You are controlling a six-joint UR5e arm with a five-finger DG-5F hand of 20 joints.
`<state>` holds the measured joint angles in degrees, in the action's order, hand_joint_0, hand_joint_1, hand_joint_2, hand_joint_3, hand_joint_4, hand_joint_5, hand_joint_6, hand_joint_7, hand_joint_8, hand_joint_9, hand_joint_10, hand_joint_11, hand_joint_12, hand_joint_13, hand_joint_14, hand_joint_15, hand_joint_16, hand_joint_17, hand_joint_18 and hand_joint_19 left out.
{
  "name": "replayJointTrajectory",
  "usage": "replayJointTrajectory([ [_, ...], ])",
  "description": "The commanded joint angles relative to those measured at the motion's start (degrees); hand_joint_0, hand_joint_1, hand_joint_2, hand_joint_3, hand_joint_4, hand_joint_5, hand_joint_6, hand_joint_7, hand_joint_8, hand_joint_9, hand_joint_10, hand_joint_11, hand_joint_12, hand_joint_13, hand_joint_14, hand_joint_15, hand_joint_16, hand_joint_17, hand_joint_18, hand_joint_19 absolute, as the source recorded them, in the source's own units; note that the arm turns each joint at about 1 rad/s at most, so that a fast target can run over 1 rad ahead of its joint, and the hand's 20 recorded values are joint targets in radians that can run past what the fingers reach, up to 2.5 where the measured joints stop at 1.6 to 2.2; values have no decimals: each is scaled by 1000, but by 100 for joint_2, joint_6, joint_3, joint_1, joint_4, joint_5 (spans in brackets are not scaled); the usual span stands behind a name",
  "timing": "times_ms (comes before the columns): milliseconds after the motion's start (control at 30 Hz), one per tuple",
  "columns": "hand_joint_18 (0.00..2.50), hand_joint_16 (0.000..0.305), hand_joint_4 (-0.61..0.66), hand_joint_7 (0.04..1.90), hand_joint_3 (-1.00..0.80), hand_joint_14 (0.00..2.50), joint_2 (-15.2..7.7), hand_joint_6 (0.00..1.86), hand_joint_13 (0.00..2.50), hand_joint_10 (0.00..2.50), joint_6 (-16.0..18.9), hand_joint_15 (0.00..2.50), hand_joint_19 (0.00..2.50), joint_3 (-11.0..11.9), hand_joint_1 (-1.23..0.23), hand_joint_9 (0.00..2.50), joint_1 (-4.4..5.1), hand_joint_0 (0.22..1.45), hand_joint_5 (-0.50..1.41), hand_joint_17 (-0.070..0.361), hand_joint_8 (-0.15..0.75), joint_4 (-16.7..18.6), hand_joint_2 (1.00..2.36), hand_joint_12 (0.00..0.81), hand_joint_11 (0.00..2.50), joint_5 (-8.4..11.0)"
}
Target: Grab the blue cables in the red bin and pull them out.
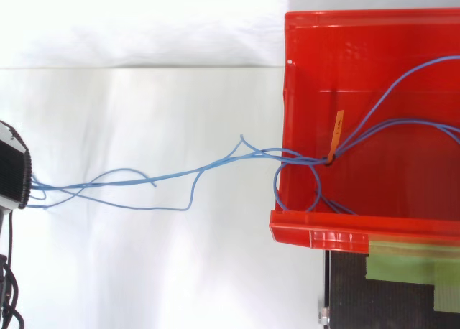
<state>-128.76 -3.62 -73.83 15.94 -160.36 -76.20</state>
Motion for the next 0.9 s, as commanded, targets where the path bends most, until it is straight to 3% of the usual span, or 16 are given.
replayJointTrajectory([
  [0,986,45,-18,601,-603,1438,0,970,1142,2265,-3,1348,1235,0,-929,867,-3,950,704,102,260,-4,1014,341,1430,0],
  [867,985,45,-8,597,-605,1377,0,971,1156,2249,6,1364,1234,0,-919,867,-3,951,701,102,264,5,1014,344,1406,0],
])
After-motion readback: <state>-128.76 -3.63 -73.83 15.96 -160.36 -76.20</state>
